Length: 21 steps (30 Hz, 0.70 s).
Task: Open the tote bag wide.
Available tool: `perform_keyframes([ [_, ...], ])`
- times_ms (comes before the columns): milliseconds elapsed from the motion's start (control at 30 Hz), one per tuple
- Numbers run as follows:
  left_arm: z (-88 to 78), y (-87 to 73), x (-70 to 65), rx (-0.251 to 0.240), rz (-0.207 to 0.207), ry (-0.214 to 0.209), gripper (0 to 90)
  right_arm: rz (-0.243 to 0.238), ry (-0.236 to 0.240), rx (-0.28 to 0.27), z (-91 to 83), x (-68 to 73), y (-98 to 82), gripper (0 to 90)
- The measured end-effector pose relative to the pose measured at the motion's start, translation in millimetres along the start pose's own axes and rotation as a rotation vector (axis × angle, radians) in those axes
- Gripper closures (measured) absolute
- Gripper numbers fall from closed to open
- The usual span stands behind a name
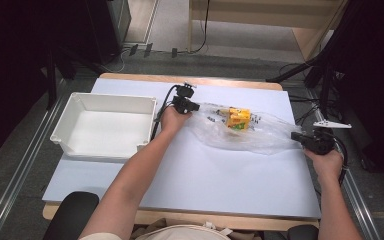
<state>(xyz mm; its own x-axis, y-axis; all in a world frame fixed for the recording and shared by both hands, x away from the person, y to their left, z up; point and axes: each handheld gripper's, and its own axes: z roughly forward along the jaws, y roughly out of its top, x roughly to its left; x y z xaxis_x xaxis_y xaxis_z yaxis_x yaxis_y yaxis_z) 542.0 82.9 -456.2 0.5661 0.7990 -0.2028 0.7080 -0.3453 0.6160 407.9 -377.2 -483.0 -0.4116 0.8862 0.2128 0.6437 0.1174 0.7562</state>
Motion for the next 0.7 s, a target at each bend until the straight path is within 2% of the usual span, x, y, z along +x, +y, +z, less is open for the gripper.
perform_keyframes([
  [67, -3.5, 2.1, -3.4, -0.007, 0.027, -0.006, 87.6, -0.023, 0.002, -0.001, -0.4, 5.3, 4.1, 90.0],
  [200, -14.0, 7.4, -8.9, -0.030, 0.046, -0.044, 82.4, -0.055, 0.017, -0.015, -3.8, 16.5, 14.5, 90.0],
  [300, -20.7, 12.6, -12.9, -0.016, 0.057, -0.076, 72.2, -0.073, 0.024, -0.009, -5.9, 25.2, 22.3, 90.0],
  [333, -23.8, 13.9, -14.6, -0.020, 0.074, -0.070, 70.0, -0.082, 0.027, -0.010, -6.5, 28.7, 24.8, 90.0],
  [400, -30.8, 15.7, -17.1, -0.050, 0.098, -0.072, 65.7, -0.105, 0.041, -0.019, -7.5, 35.8, 29.7, 90.0],
  [500, -40.3, 18.5, -19.3, -0.087, 0.096, -0.101, 58.2, -0.128, 0.056, -0.028, -7.7, 46.6, 37.5, 90.0],
  [633, -49.6, 25.9, -25.9, -0.064, 0.135, -0.114, 51.8, -0.146, 0.083, -0.029, -3.2, 58.8, 46.2, 90.0],
  [700, -54.5, 30.3, -28.9, -0.069, 0.129, -0.142, 45.8, -0.160, 0.096, -0.025, 0.7, 64.9, 50.1, 90.0],
])
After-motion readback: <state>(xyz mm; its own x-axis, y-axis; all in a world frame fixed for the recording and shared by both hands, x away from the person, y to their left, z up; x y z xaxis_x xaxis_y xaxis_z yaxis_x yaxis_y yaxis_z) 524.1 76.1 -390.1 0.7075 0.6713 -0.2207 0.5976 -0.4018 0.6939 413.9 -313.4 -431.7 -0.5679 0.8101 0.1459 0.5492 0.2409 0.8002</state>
